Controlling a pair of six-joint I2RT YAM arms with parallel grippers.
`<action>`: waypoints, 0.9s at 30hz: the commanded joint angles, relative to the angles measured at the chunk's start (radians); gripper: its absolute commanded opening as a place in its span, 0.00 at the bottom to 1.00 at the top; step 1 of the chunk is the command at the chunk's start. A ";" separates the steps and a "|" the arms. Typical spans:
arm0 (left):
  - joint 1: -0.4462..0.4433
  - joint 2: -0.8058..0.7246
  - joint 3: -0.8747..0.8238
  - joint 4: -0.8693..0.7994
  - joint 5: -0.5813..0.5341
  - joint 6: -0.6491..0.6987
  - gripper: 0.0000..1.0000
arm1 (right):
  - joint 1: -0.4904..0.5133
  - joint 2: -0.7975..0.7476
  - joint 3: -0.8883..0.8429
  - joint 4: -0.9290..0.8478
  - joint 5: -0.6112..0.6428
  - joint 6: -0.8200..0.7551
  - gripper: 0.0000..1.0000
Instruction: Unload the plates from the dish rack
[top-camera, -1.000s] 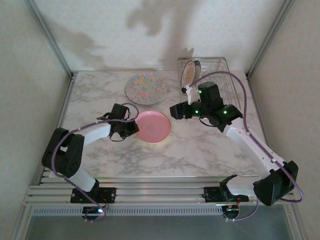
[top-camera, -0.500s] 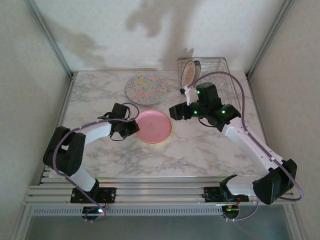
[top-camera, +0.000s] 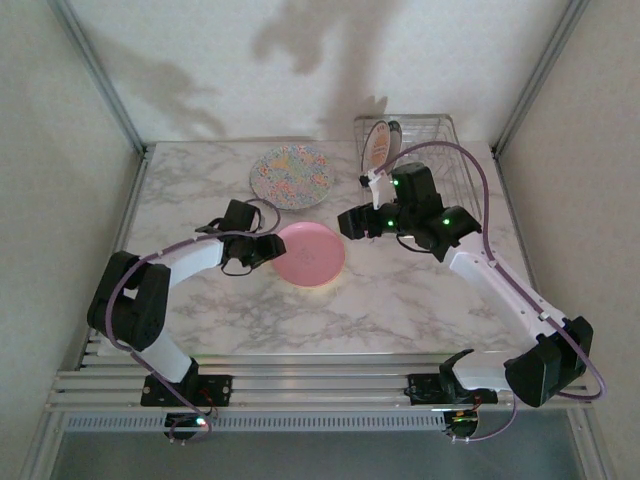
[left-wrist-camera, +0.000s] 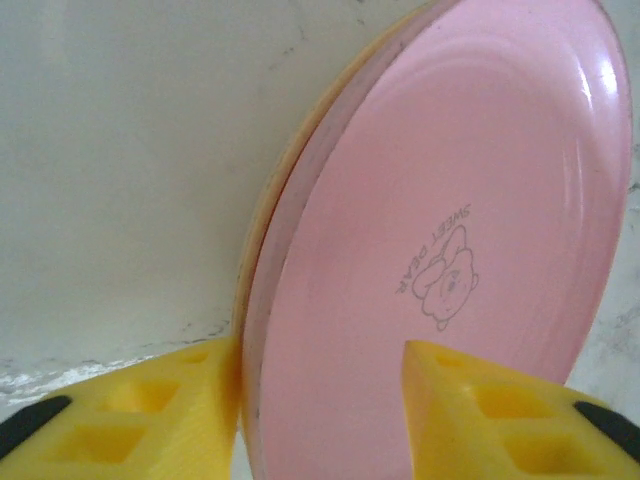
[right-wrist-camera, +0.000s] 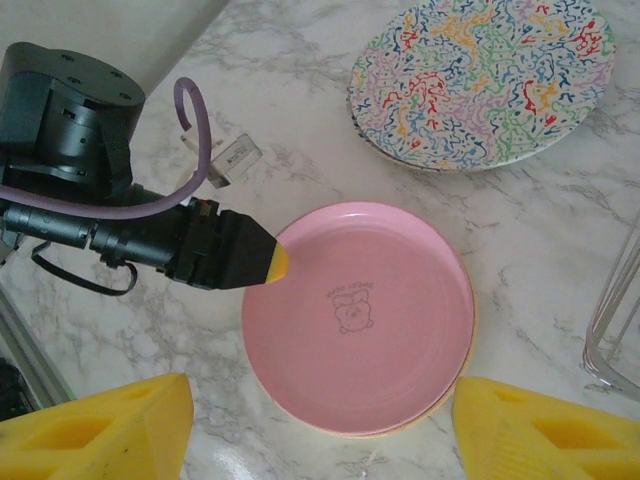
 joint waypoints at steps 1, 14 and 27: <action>0.005 -0.019 0.042 -0.087 -0.042 0.032 0.48 | 0.011 0.010 0.034 -0.009 0.021 -0.004 0.69; -0.006 -0.106 0.138 -0.132 -0.142 -0.016 0.56 | 0.009 0.063 0.177 -0.121 0.510 0.021 0.68; -0.017 -0.320 0.256 0.241 -0.054 -0.219 0.62 | -0.177 0.466 0.607 -0.140 0.666 0.093 0.46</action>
